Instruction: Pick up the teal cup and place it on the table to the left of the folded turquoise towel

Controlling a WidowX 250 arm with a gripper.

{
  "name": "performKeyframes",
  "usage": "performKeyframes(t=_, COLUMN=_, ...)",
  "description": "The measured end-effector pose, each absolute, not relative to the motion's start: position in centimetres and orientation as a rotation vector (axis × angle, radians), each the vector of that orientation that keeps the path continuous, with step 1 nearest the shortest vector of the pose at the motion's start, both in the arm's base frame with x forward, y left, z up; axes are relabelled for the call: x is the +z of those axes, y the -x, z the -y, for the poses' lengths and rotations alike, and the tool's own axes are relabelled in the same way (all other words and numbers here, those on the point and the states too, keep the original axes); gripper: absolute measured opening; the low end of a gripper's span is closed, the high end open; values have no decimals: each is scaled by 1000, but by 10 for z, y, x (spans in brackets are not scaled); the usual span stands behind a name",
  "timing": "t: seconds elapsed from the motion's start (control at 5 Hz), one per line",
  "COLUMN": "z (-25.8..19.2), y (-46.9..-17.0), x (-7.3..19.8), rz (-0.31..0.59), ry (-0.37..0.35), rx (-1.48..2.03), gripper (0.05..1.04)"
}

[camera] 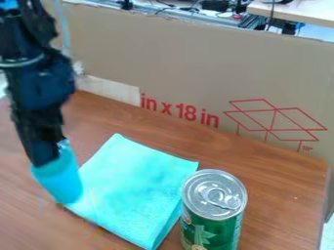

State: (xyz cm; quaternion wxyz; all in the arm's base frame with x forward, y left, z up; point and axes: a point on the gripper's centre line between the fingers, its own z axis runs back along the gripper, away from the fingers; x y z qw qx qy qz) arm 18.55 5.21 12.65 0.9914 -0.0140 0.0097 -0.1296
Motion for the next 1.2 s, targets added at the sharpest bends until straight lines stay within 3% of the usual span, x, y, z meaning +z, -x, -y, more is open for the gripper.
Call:
performKeyframes(t=0.4, z=-138, y=-203, x=122, rz=-68, ry=31, rx=-39, gripper=81)
performKeyframes(t=1.0, z=-194, y=-211, x=78, rz=-174, ry=-5, rx=33, gripper=81)
performKeyframes(t=1.2, z=-205, y=-218, x=70, rz=-168, ry=2, rx=40, gripper=81)
